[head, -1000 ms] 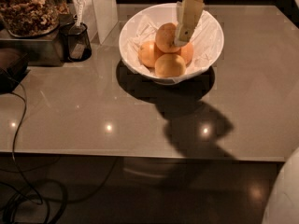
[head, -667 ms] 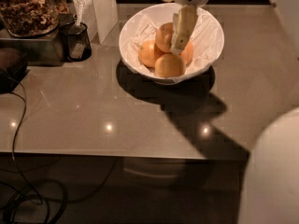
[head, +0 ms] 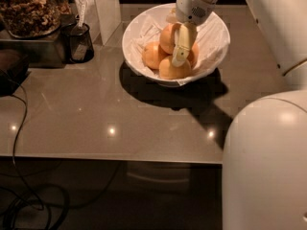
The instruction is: Pick orange from white bowl
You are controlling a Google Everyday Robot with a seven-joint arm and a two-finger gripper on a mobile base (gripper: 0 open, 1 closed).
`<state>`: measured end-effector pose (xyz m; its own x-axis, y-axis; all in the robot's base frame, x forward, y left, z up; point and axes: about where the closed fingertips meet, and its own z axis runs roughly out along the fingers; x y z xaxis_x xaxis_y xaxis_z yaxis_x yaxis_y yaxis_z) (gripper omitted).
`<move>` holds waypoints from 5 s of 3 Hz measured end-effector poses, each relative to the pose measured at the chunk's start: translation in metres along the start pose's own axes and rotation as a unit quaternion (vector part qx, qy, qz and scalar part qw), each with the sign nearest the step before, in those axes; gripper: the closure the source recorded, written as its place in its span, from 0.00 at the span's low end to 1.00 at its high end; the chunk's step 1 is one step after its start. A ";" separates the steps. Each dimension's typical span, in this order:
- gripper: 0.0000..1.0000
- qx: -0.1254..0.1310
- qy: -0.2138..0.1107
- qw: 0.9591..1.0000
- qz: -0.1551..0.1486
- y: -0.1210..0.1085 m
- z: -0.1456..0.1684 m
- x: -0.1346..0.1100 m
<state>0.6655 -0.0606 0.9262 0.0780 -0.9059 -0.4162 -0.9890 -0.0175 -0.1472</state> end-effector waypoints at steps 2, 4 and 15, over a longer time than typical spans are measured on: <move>0.00 0.012 -0.001 1.000 0.012 -0.014 0.009 0.005; 0.49 0.019 -0.005 1.000 0.011 -0.019 0.012 0.002; 1.00 0.123 -0.256 0.957 0.054 0.181 -0.063 0.003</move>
Offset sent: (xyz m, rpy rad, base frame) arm 0.0150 -0.0177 -0.0127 -0.0215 0.0374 -0.0519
